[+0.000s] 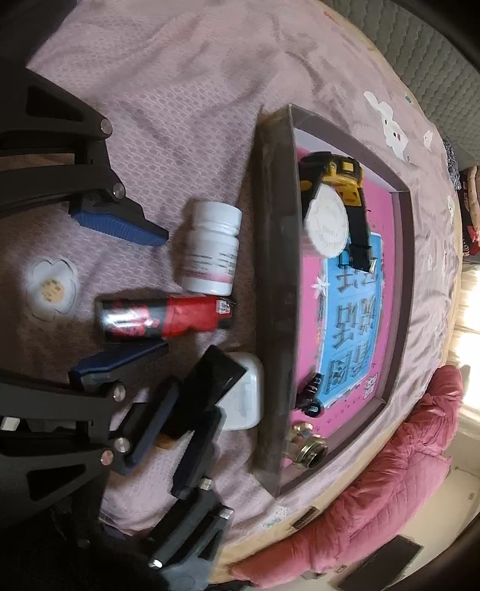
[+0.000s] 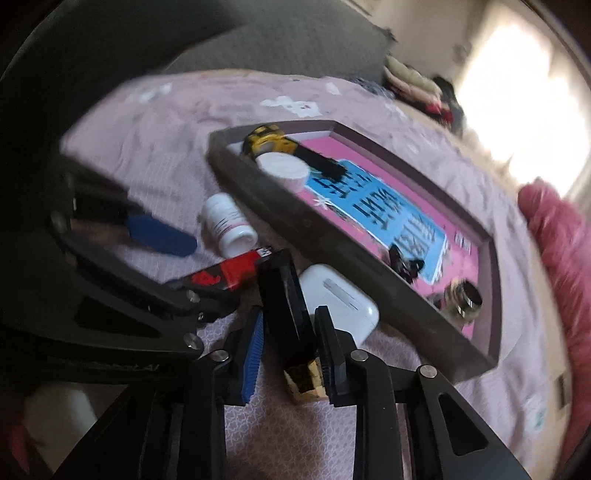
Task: Organize rigid objects
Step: 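Move the left gripper to the red lighter while the right gripper approaches the black-and-gold case, then close the left gripper on the red lighter while the right gripper closes on the black-and-gold case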
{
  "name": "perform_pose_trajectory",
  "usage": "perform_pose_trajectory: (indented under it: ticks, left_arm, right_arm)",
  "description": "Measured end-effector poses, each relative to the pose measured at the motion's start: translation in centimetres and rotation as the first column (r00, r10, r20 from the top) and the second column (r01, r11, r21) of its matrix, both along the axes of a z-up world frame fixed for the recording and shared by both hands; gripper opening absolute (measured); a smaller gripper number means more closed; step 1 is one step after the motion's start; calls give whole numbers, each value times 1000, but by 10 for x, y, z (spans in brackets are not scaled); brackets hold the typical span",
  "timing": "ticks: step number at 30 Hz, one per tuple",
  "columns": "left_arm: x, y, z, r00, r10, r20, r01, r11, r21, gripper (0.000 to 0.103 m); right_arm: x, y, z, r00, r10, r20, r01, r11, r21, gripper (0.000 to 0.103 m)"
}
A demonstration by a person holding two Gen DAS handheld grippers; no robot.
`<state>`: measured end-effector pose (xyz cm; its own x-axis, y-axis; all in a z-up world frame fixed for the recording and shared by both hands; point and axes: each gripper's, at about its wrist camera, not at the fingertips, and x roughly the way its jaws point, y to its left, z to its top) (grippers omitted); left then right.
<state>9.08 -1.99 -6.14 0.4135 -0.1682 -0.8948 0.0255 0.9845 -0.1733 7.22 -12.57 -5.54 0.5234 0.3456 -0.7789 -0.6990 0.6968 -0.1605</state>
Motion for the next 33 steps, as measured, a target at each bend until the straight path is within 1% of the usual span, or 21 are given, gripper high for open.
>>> perform_pose_trajectory:
  ticks: [3,6,8,10,13,15,16,17,19,20,23,27,30,31,33]
  left_arm:
    - [8,2,-3,1000,10,-6,-10,1000,-3,53]
    - [14,-3,-6,1000,2,1,-2,1000,21,53]
    - [16,-7,-7,1000,-11,10,11,999,46,53]
    - [18,-9,-8,1000,-16,14,15,998,56,53]
    - [21,-13,-10,999,-35,8,34,996,85,52]
    - [21,-19,-9,998,-59,11,58,990,125,49]
    - [21,-21,-9,998,-68,14,66,988,137,43]
    - [20,-23,-8,997,-78,19,74,987,143,34]
    - [19,-25,-7,995,-95,24,90,984,154,23]
    - [18,-26,-6,995,-100,25,95,983,157,23]
    - [15,-24,-4,993,-114,33,108,984,145,23]
    - [10,-15,2,994,-97,44,94,994,63,23]
    - [3,-13,8,993,-97,66,97,995,10,23]
    - [1,-13,11,992,-99,76,99,995,5,23]
    - [-4,-15,17,989,-108,104,107,994,20,23]
  right_arm:
    - [7,-10,4,998,-44,-50,46,997,56,24]
    - [12,-19,7,993,-82,-90,91,990,109,23]
    - [14,-22,8,989,-103,-105,116,985,126,23]
    - [16,-27,8,986,-121,-116,136,982,134,23]
    - [20,-31,8,980,-138,-143,160,975,154,23]
    - [23,-32,8,977,-135,-168,166,969,183,23]
    - [23,-34,9,975,-134,-176,168,966,196,23]
    - [24,-35,9,973,-133,-186,172,962,210,23]
    - [26,-36,10,971,-136,-195,179,958,223,23]
    - [26,-37,10,970,-138,-198,183,956,227,23]
    - [28,-40,11,966,-145,-213,197,948,251,23]
    - [28,-45,16,965,-150,-214,208,938,277,23]
    - [29,-47,20,966,-152,-209,210,933,291,23]
    - [29,-48,21,966,-153,-209,212,932,295,23]
    - [29,-49,23,966,-157,-204,215,929,302,23]
